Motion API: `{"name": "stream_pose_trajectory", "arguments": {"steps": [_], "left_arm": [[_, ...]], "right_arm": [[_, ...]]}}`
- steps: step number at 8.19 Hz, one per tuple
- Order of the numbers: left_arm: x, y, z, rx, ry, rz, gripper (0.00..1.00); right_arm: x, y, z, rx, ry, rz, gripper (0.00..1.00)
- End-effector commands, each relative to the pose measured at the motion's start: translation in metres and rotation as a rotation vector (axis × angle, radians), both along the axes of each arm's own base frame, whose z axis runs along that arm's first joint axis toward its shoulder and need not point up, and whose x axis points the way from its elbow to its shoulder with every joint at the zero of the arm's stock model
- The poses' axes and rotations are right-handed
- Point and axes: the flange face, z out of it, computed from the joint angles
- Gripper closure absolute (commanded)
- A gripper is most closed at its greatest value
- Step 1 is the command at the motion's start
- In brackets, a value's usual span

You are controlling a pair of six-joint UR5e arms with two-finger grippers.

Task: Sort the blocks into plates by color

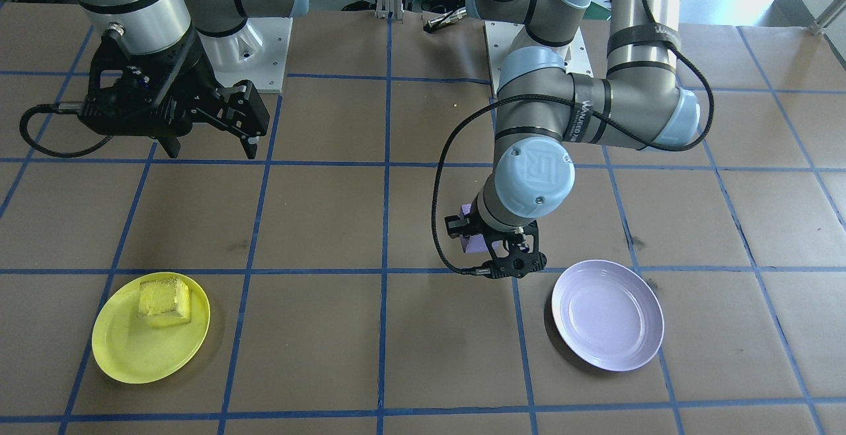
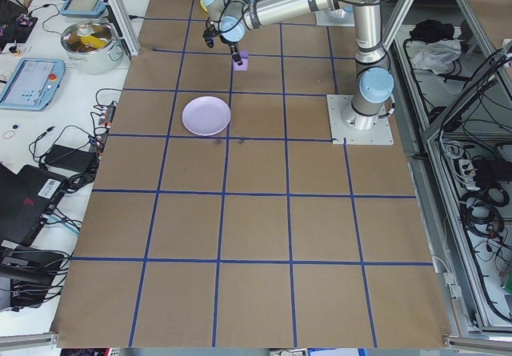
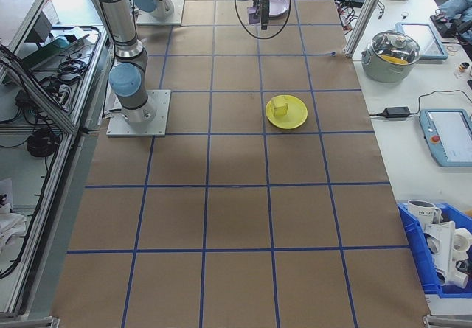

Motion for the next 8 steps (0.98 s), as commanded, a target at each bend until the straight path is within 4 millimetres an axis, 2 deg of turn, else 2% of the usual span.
{"name": "stream_pose_trajectory", "arguments": {"steps": [1,3,5,6,7,8], "left_arm": [[0.104,-0.055,0.039,-0.099,0.047,-0.121,1.00],[0.157,-0.066,0.041,-0.119,0.027,-0.189,1.00],[0.200,-0.074,0.032,-0.132,0.036,-0.268,1.00],[0.215,-0.080,0.019,-0.130,0.030,-0.262,1.00],[0.220,-0.088,0.004,-0.138,0.013,-0.264,1.00],[0.221,-0.092,-0.010,-0.133,0.015,-0.262,0.84]], "right_arm": [[0.000,-0.001,-0.003,-0.003,-0.001,0.002,0.00],[0.000,0.000,-0.004,0.003,-0.001,0.002,0.00],[0.000,0.001,-0.004,0.004,-0.001,0.002,0.00],[0.001,0.004,-0.004,0.006,-0.001,0.003,0.00],[0.001,0.006,-0.010,0.018,0.002,0.005,0.00],[0.001,0.006,-0.011,0.018,0.002,0.005,0.00]]}}
